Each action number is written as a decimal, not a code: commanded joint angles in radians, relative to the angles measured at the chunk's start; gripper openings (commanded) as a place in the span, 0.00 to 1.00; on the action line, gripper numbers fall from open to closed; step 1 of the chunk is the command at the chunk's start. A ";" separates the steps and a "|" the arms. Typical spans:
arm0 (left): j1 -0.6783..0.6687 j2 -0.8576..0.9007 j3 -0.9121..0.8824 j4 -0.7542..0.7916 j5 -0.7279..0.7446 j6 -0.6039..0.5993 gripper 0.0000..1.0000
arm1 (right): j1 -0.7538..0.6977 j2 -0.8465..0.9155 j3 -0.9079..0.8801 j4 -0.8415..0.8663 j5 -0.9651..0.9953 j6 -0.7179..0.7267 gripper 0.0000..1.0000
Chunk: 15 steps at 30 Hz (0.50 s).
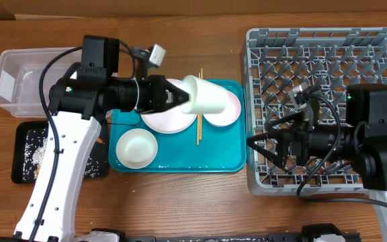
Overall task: Sort waste into correct bins and load items into the dishwasher
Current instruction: 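Lift the cup with the left gripper toward the right gripper for handover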
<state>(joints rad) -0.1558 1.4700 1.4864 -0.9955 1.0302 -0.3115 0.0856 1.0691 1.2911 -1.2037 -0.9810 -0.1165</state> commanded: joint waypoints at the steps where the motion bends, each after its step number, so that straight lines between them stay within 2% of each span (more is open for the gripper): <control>1: -0.002 0.001 0.013 0.018 0.442 0.081 0.04 | -0.002 -0.005 0.025 0.064 -0.181 -0.094 1.00; 4: -0.003 0.001 0.013 0.024 0.492 0.092 0.04 | -0.002 -0.005 0.025 0.138 -0.198 -0.093 1.00; 9: -0.032 0.001 0.013 0.028 0.493 0.091 0.04 | -0.002 -0.005 0.025 0.224 -0.315 -0.093 1.00; 15: -0.086 0.001 0.013 0.058 0.481 0.087 0.04 | -0.002 0.023 0.025 0.237 -0.409 -0.093 1.00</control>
<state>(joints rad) -0.2298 1.4719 1.4860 -0.9428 1.4826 -0.2504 0.0856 1.0763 1.2926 -0.9760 -1.3193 -0.1997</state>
